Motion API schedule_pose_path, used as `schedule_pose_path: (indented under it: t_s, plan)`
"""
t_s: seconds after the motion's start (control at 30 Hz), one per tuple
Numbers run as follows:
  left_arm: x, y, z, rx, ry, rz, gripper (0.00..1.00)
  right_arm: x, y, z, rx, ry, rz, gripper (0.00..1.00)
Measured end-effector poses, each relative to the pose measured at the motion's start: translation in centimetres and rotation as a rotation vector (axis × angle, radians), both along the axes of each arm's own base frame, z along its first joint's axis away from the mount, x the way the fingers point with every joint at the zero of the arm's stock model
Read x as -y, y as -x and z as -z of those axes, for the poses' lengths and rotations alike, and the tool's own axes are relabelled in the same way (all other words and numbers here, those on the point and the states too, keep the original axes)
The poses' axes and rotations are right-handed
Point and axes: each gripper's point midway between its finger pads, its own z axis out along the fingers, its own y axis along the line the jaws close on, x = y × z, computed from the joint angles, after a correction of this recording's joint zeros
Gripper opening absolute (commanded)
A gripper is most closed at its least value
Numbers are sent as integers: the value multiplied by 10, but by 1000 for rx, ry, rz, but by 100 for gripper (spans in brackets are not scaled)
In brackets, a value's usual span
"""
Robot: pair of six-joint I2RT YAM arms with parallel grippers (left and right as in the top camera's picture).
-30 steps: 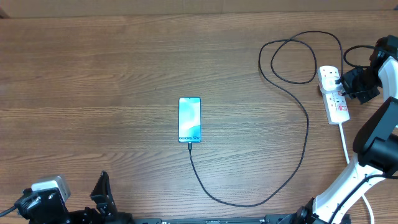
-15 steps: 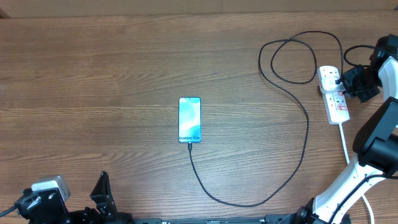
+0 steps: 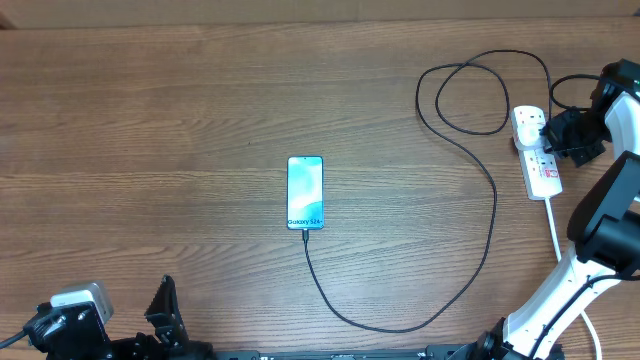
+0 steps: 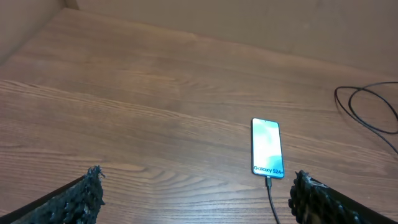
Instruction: Plug charger to phone and switch on socket
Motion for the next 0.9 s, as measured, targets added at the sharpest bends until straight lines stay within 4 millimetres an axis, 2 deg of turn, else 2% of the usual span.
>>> schedule_pose_path:
  t_s: [0.6,0.9]
  plan:
    - [0,0,0,0,0,0,100,1,-2,4,3,-4,-8,4]
    - [0,0,0,0,0,0,100,-3,-2,4,-28,50,-44,4]
